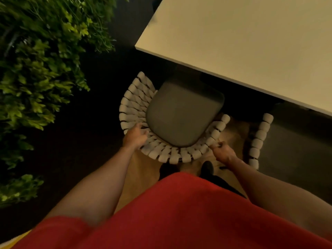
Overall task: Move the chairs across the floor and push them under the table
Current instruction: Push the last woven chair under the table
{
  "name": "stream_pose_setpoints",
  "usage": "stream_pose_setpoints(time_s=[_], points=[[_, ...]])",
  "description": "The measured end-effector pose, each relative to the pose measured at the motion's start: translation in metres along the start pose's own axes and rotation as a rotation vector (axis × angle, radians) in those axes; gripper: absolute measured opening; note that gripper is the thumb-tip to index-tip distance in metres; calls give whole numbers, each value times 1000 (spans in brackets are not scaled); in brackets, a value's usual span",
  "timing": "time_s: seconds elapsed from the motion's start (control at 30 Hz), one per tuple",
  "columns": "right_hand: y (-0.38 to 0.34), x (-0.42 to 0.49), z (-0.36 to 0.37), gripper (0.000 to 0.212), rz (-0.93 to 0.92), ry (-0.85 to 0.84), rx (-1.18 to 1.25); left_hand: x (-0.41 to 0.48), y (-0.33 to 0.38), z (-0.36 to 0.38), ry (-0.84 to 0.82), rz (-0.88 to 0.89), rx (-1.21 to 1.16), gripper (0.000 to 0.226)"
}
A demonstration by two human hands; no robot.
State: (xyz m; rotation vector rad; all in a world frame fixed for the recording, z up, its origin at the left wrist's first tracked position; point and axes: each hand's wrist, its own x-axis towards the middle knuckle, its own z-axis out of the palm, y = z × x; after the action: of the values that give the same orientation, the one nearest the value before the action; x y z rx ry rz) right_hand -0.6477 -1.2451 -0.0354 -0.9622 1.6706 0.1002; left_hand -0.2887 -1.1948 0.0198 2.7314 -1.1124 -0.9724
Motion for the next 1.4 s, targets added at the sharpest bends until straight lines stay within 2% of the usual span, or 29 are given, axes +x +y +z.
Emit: stream_pose_setpoints(time_s=[0.2, 0.3, 0.4, 0.53, 0.67, 0.83, 1.07, 1.27, 1.4], points=[[-14, 30, 37, 84, 127, 116, 158, 124, -16, -38, 52, -48, 183, 67], [-25, 38, 56, 74, 190, 205, 201, 182, -22, -48, 14, -64, 242, 69], [-39, 47, 67, 65, 249, 341, 277, 229, -22, -52, -15, -38, 229, 73], [-51, 63, 73, 66, 395, 418, 304, 291, -27, -51, -40, -3, 129, 84], [-54, 86, 75, 65, 436, 443, 317, 329, -18, -48, -70, 11, 64, 68], [-50, 102, 67, 66, 528, 444, 476, 349, -13, -46, -68, 29, -10, 60], [-74, 86, 31, 64, 399, 481, 576, 322, -4, -64, 35, 74, -30, 46], [-99, 112, -18, 54, 274, 523, 438, 322, 27, -58, 10, 85, -101, 41], [-109, 149, -45, 43, 231, 540, 340, 330, 44, -48, -31, 113, -126, 46]])
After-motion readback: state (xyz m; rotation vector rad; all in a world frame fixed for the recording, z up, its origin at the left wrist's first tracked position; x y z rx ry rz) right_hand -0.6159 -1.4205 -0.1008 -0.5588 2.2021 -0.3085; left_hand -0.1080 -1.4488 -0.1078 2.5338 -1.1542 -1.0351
